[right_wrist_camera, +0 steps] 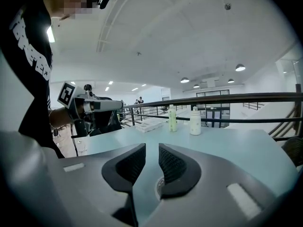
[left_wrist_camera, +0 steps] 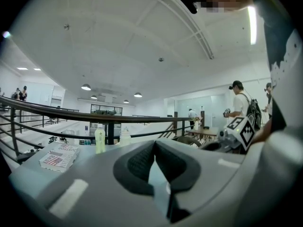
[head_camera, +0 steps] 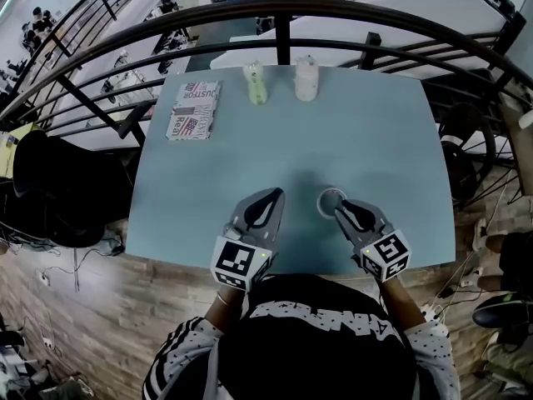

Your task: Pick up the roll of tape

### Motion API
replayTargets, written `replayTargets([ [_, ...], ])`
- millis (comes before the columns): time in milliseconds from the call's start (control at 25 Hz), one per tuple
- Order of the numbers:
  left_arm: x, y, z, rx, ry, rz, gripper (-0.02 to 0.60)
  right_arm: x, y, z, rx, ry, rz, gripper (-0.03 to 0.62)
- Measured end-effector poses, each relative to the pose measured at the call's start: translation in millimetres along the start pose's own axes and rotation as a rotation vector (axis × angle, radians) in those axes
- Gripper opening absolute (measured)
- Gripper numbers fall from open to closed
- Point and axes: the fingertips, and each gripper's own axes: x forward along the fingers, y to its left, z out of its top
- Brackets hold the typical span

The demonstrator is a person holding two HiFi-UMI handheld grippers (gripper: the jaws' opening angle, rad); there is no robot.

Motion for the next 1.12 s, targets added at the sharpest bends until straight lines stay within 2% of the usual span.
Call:
replayTargets([
  [320,4.1,18.7,-9.1,-0.010,0.008,0.009,0.000,28.7,-1.7,-23.4,-0.004,0.065,0.025,0.099],
  [640,6.4,25.8,-14.4,-0.022,0.005,0.015,0.000,44.1,1.7,-58.5,-0.018,0.178,0.061,0.143],
  [1120,3.5,39.5,-26.0,-0.048,0.028,0.043,0.000,66.1,0.4,-103.0,-0.161,0.362,0.099,0.166],
])
